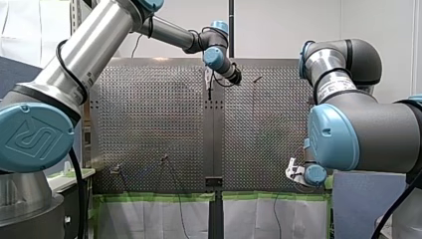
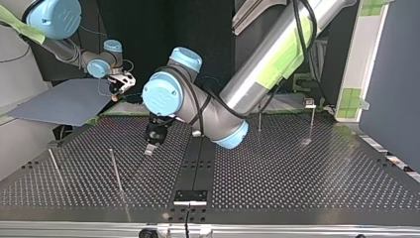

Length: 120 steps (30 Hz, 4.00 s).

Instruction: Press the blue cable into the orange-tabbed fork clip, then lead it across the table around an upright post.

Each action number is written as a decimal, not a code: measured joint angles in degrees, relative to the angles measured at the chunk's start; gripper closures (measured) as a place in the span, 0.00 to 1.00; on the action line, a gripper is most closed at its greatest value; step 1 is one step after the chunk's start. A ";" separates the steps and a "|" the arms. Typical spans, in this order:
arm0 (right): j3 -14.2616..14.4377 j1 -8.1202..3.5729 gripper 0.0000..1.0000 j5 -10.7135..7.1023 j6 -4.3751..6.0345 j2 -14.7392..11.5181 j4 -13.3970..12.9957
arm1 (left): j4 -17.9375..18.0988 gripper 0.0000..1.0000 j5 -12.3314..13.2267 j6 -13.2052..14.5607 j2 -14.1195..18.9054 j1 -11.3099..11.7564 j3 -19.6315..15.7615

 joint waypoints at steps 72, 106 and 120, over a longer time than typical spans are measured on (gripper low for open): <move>1.72 1.99 1.00 -3.78 8.41 -20.06 15.18 | -2.35 0.00 -3.03 1.57 8.10 -7.20 -6.51; 0.55 2.32 1.00 -9.47 10.98 -37.43 19.35 | -1.51 0.00 -7.57 -9.32 8.07 -7.36 -6.52; 0.57 2.38 1.00 -10.11 11.54 -44.67 19.38 | -1.58 0.00 -7.64 -11.80 8.07 -7.37 -6.52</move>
